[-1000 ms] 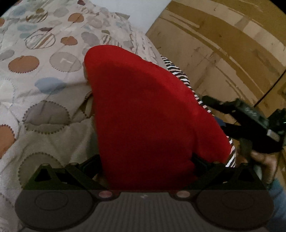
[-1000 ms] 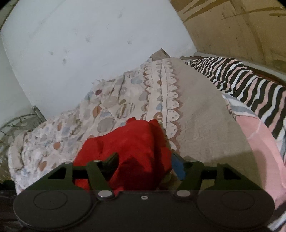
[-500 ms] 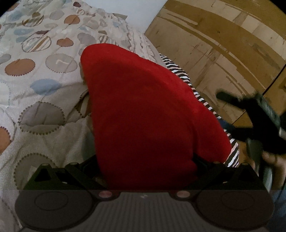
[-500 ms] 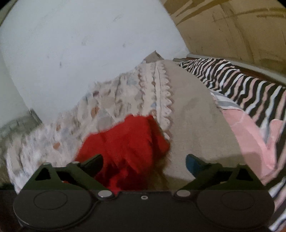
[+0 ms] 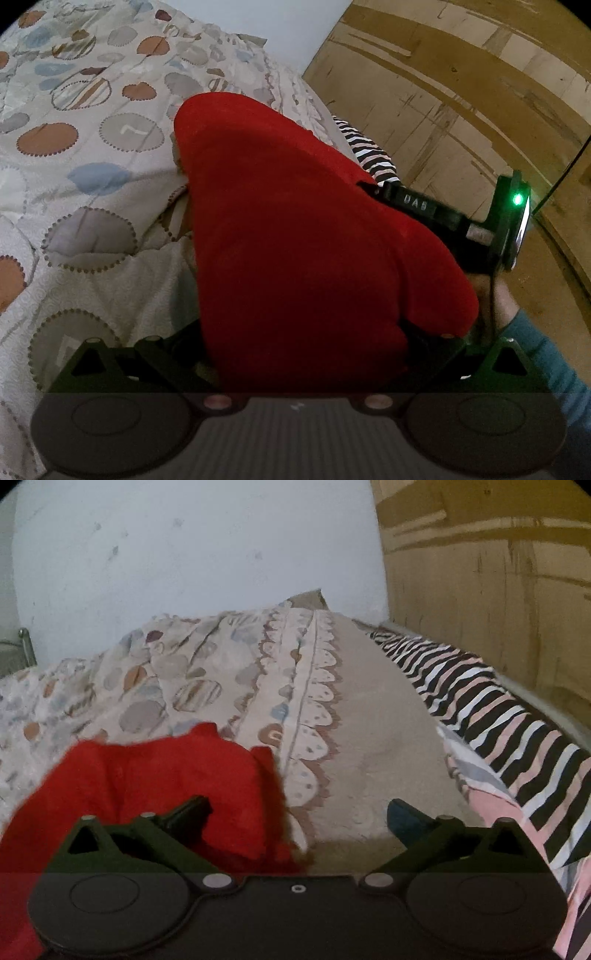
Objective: Fold small clothes
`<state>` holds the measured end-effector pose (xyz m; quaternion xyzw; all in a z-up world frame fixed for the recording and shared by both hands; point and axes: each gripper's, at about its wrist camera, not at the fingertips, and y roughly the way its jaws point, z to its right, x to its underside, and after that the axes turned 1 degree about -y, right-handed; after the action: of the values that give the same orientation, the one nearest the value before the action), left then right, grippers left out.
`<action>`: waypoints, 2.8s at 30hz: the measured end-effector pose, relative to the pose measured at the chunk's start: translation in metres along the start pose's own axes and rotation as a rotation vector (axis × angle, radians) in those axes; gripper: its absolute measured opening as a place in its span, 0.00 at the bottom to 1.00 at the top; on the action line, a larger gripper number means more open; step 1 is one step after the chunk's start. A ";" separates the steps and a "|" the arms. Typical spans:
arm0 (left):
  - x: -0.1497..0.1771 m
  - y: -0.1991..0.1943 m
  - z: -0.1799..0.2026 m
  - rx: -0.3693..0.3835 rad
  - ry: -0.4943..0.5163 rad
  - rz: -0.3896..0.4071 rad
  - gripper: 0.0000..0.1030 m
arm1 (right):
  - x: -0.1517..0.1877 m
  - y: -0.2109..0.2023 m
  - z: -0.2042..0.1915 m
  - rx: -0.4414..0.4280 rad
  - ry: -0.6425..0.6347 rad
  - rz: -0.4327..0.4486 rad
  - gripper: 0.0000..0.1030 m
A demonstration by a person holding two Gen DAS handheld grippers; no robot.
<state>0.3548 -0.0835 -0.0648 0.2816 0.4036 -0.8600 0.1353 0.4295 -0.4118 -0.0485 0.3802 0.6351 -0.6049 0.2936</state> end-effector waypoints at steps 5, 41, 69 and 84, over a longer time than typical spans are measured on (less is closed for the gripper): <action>-0.015 -0.023 0.016 -0.063 0.050 0.029 1.00 | 0.010 0.001 0.010 -0.015 0.034 0.015 0.99; -0.010 -0.002 -0.013 0.045 -0.097 0.028 1.00 | 0.007 -0.007 0.002 -0.082 -0.013 0.054 0.91; -0.005 -0.018 -0.025 0.145 -0.070 0.088 0.77 | -0.024 -0.053 -0.085 -0.227 -0.353 0.124 0.31; -0.052 -0.105 -0.059 -0.176 0.077 0.125 0.77 | -0.071 -0.033 -0.151 -0.433 -0.132 0.170 0.30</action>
<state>0.3706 0.0288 0.0008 0.3262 0.4642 -0.7996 0.1970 0.4533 -0.2706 0.0429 0.3203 0.6951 -0.4513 0.4589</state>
